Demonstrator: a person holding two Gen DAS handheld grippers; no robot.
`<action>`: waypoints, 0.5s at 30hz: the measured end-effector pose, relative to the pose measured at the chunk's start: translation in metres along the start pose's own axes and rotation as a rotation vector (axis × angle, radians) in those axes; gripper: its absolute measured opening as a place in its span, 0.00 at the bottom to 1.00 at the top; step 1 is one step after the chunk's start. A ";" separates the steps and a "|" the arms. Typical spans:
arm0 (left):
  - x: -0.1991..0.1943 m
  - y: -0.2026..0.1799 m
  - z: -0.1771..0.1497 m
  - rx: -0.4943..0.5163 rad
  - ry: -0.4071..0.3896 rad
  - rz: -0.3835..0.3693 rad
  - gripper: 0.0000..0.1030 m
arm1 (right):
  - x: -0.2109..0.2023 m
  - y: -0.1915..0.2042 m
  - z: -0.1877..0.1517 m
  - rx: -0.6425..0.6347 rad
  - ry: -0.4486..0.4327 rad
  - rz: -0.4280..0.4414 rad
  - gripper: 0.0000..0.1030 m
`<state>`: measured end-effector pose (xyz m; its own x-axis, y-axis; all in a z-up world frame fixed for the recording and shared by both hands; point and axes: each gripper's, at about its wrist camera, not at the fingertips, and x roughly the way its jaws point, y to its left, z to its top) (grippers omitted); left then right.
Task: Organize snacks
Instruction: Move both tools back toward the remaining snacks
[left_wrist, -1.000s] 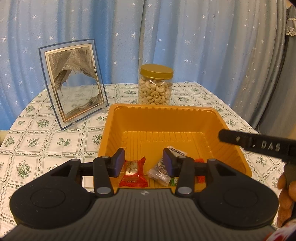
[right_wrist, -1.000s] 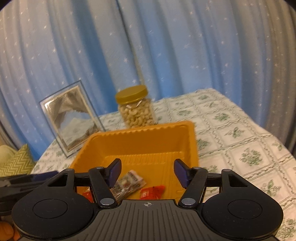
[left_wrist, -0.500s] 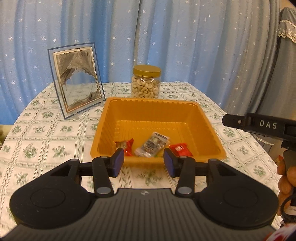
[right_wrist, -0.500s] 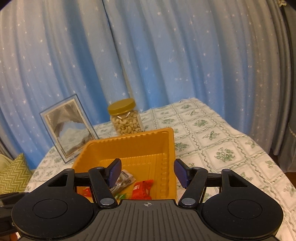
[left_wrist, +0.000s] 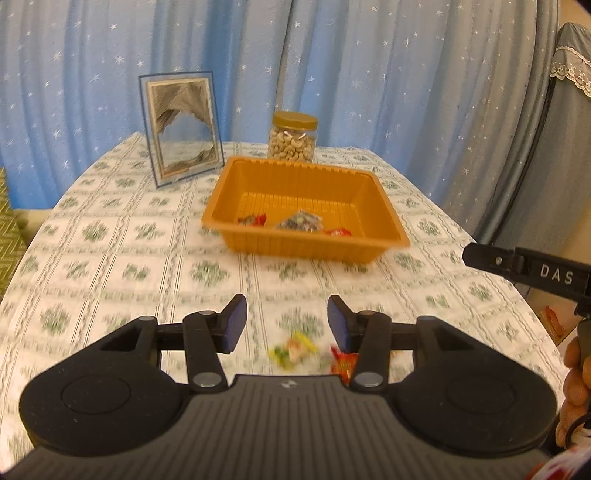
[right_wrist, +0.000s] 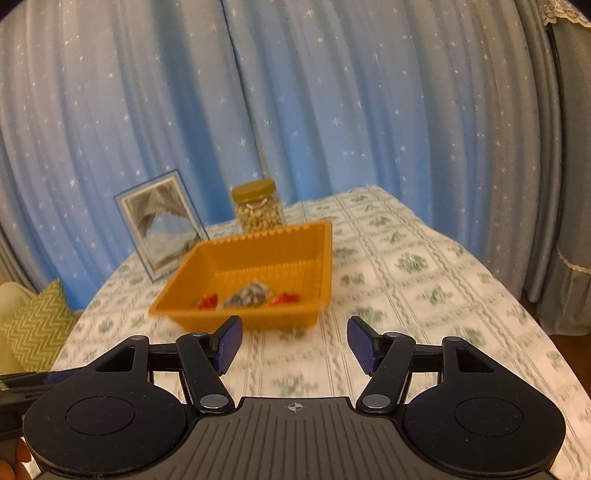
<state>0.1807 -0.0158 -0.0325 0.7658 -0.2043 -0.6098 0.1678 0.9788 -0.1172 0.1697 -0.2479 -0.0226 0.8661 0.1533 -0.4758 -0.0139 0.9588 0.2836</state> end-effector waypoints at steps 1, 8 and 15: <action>-0.006 0.000 -0.006 -0.009 0.004 0.003 0.44 | -0.006 0.000 -0.005 0.000 0.007 0.001 0.61; -0.040 0.001 -0.044 -0.038 0.039 0.030 0.45 | -0.040 0.001 -0.035 0.009 0.053 0.000 0.61; -0.058 0.000 -0.064 -0.041 0.067 0.045 0.47 | -0.064 0.007 -0.055 -0.014 0.095 0.015 0.61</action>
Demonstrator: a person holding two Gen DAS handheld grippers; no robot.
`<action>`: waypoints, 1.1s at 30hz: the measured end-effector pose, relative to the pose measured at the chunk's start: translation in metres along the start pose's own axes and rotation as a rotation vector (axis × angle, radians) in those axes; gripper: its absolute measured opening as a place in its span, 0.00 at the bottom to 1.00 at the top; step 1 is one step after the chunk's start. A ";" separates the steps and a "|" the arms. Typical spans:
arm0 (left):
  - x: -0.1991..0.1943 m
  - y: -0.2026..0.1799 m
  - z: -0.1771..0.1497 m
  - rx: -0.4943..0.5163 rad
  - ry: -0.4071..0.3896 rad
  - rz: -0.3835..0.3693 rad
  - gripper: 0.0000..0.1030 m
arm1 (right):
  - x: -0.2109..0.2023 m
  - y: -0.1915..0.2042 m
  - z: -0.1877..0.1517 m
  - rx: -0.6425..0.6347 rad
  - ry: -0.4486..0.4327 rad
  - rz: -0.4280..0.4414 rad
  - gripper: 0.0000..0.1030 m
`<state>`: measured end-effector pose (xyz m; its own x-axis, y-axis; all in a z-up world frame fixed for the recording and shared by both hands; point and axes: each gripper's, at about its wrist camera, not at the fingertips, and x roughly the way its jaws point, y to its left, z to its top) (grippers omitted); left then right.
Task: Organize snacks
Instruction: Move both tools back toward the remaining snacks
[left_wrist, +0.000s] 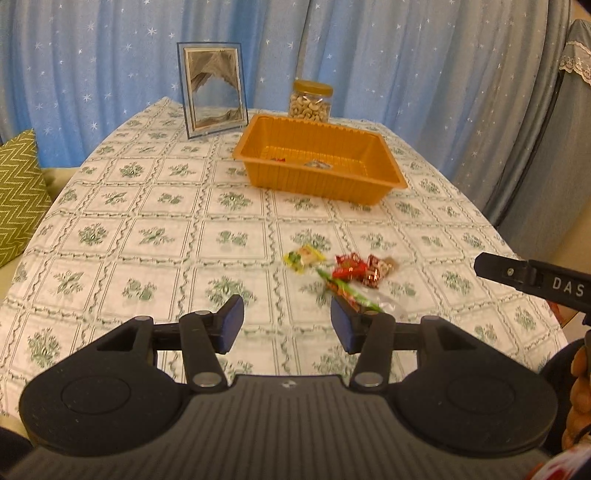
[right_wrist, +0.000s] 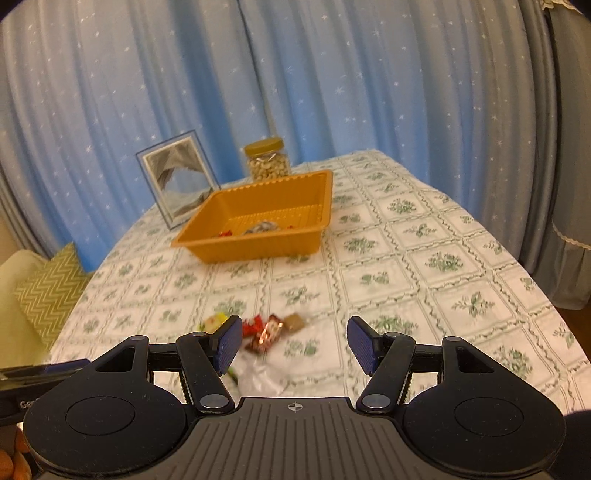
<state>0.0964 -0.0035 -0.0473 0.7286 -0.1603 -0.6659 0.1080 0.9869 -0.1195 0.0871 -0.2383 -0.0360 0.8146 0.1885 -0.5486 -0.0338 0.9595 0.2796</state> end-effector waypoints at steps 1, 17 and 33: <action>-0.001 0.000 -0.002 0.000 0.002 0.001 0.47 | -0.002 0.001 -0.002 -0.004 0.006 0.002 0.61; -0.007 0.003 -0.004 -0.013 0.007 0.029 0.50 | -0.001 0.005 -0.016 -0.065 0.071 0.031 0.61; 0.027 0.016 -0.009 0.014 0.057 0.047 0.59 | 0.042 0.010 -0.029 -0.157 0.158 0.078 0.61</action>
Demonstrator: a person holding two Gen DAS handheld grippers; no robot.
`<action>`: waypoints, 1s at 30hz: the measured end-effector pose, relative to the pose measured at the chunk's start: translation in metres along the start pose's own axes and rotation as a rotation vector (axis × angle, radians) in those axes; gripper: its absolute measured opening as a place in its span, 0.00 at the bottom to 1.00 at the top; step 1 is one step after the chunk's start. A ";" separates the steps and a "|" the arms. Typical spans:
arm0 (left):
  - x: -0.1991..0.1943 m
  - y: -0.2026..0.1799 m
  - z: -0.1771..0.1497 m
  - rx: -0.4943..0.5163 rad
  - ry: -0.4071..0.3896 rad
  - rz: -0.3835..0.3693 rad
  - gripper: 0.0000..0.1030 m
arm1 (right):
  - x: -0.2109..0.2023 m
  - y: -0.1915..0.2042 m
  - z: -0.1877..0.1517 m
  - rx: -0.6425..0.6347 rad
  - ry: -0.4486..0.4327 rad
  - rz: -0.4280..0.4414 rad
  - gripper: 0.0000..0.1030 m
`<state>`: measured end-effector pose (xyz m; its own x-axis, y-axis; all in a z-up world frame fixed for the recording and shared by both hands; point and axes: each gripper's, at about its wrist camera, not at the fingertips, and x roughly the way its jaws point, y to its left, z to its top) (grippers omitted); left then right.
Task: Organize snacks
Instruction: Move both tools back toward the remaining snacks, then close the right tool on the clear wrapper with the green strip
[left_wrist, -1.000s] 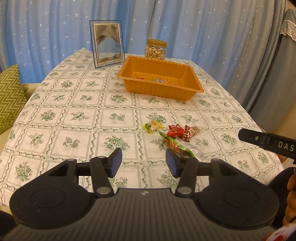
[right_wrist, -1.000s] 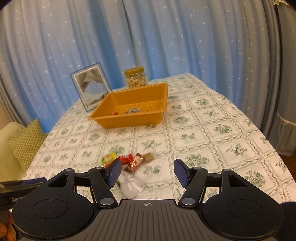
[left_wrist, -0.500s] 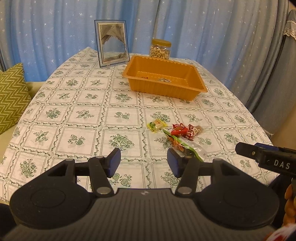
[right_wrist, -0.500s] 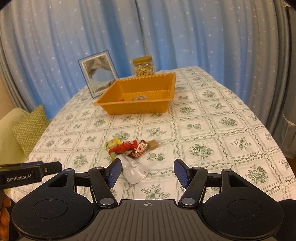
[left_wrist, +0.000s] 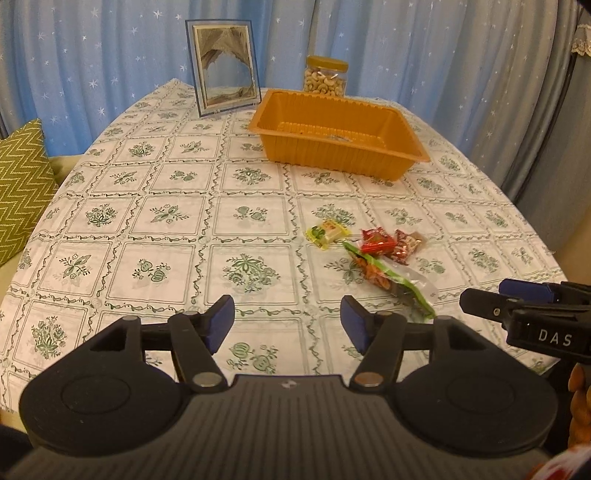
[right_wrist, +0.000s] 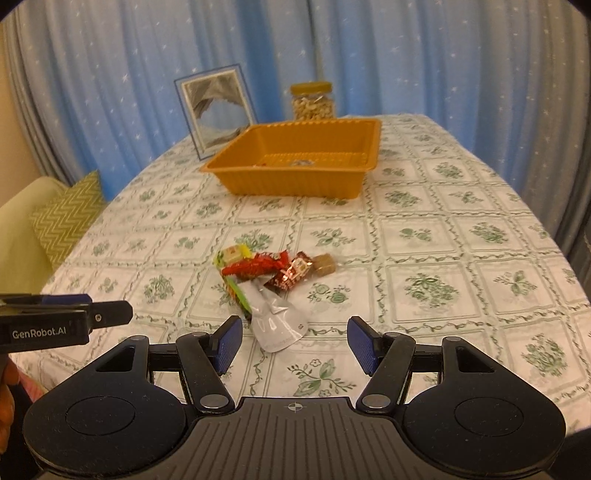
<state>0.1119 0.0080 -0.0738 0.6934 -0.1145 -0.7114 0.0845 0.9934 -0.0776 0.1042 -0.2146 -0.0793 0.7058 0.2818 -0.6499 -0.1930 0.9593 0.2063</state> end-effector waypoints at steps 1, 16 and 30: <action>0.003 0.002 0.001 0.002 0.003 0.002 0.59 | 0.005 0.001 0.000 -0.010 0.006 0.004 0.61; 0.038 0.019 0.011 -0.011 0.026 -0.005 0.65 | 0.078 0.019 0.019 -0.196 0.059 0.096 0.61; 0.046 0.023 0.010 -0.020 0.035 -0.017 0.66 | 0.099 0.034 0.016 -0.268 0.112 0.093 0.32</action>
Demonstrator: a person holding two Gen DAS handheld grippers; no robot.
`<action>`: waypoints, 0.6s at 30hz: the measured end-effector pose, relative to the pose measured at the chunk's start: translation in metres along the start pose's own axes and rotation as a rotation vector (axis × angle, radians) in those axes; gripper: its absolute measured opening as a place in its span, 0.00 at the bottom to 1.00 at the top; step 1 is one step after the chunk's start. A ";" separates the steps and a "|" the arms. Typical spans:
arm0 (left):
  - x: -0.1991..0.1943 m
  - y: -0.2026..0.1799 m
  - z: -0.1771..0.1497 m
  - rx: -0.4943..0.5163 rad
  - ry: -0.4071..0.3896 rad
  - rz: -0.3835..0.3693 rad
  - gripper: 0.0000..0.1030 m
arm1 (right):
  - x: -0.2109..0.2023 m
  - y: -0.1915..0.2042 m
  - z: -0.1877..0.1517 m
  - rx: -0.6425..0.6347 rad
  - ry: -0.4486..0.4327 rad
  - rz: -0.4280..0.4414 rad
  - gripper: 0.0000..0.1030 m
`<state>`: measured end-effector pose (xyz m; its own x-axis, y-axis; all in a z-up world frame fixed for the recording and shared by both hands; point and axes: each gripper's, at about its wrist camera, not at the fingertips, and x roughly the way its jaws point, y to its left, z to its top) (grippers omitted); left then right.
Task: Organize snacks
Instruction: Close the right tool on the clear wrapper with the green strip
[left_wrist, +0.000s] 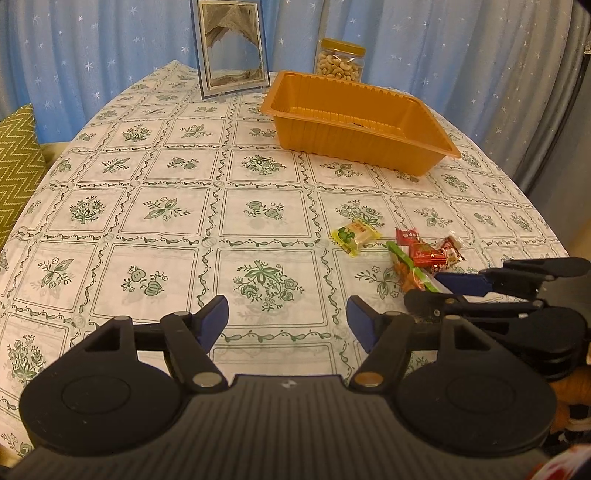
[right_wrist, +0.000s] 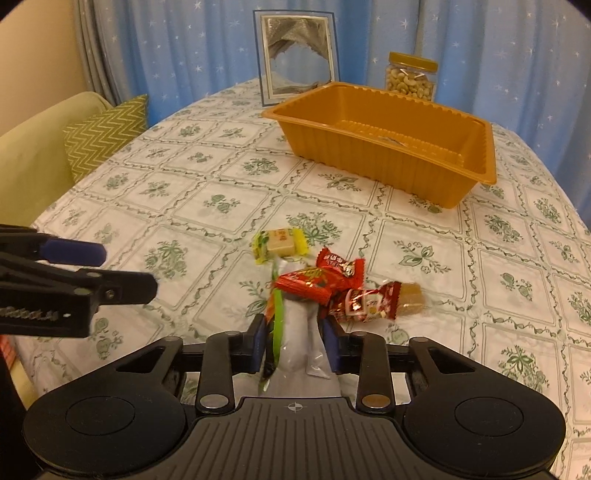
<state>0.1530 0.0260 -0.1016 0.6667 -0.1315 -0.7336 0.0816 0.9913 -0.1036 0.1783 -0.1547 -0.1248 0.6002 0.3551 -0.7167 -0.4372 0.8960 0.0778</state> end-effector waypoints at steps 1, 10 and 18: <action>-0.001 0.000 0.000 0.001 0.000 0.001 0.66 | -0.003 0.002 -0.001 0.003 0.002 0.006 0.31; -0.008 -0.006 -0.002 0.013 -0.008 0.005 0.66 | -0.038 0.012 -0.025 0.029 -0.005 0.042 0.29; -0.003 -0.026 -0.003 0.063 -0.008 -0.035 0.66 | -0.062 -0.021 -0.038 0.142 -0.058 -0.138 0.29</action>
<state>0.1468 0.0004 -0.0988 0.6688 -0.1659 -0.7247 0.1512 0.9848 -0.0858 0.1251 -0.2059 -0.1080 0.6873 0.2371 -0.6866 -0.2512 0.9645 0.0816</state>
